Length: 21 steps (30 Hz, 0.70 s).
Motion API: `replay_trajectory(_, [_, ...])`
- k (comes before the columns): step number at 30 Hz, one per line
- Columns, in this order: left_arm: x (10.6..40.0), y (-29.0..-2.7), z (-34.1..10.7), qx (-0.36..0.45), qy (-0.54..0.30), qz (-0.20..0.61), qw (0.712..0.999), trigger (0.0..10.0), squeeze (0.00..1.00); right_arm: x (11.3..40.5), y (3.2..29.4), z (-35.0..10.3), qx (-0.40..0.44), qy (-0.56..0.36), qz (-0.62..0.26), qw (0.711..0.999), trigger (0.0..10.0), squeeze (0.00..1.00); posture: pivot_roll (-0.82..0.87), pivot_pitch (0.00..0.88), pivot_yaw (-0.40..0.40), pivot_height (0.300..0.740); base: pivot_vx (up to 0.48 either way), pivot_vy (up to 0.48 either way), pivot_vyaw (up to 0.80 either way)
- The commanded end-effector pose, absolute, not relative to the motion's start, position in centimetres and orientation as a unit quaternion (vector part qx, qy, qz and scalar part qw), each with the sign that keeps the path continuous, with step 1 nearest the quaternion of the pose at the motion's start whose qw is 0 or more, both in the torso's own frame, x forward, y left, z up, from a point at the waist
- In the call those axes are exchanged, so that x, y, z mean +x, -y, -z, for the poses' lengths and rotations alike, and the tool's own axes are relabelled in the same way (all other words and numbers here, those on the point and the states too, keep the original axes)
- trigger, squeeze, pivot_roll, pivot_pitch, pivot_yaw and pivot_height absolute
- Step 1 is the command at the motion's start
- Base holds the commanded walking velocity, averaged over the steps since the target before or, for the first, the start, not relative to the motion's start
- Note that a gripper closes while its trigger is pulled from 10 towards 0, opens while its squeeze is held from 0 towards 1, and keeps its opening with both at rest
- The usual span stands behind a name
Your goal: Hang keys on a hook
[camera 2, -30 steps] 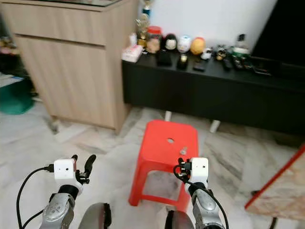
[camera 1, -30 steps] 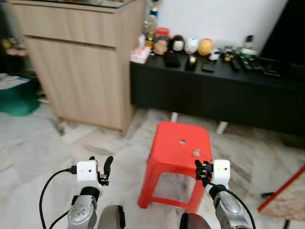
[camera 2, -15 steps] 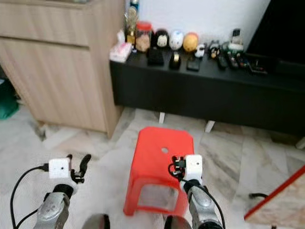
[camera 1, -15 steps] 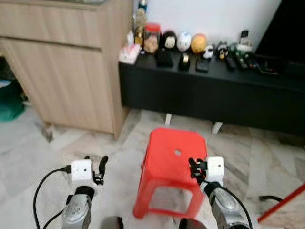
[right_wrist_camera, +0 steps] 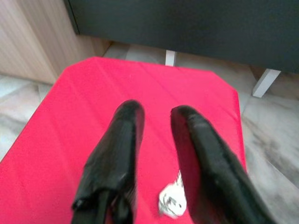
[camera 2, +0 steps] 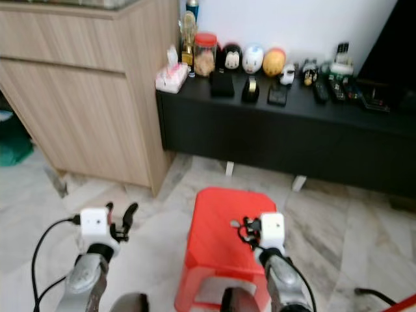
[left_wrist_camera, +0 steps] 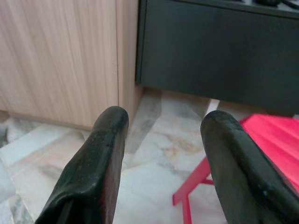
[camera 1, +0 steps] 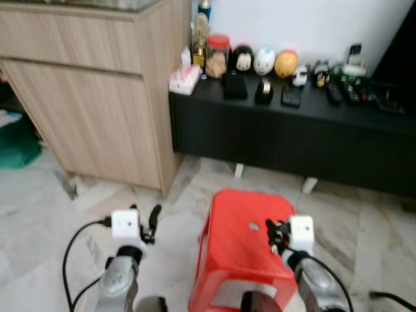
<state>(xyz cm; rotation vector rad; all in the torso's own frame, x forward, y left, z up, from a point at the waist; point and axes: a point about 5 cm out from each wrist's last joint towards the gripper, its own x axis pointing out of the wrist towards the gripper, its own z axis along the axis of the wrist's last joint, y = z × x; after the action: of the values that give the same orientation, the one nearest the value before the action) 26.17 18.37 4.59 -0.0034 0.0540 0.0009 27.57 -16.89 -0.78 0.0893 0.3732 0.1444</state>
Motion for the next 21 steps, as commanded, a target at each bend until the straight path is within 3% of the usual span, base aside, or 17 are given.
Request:
replay_trajectory(1, [26.0,-18.5,-4.4,-0.002,-0.034,0.001,0.999,10.0,0.00,27.4,16.7,1.2,0.049,-0.208,-0.069,0.974,10.0,0.00,0.05,0.000,-0.095,0.607,0.000,0.000,0.00])
replay_trajectory(3, [25.9,-18.5,-4.3,-0.002,-0.036,0.002,0.999,10.0,0.00,27.4,16.7,1.3,0.060,-0.214,-0.068,0.973,10.0,0.00,0.05,0.000,-0.095,0.607,0.000,0.000,0.00])
replay_trajectory(4, [25.9,-18.5,-4.3,-0.003,-0.037,0.004,0.999,10.0,0.00,27.3,16.7,1.5,0.067,-0.221,-0.066,0.971,10.0,1.00,0.04,0.000,-0.094,0.607,0.000,0.000,0.00])
replay_trajectory(21, [26.1,-18.8,-4.7,0.005,-0.036,0.020,0.999,10.0,0.00,26.0,17.3,2.3,0.049,-0.246,-0.045,0.967,10.0,1.00,0.06,0.024,-0.104,0.607,0.000,0.000,0.00])
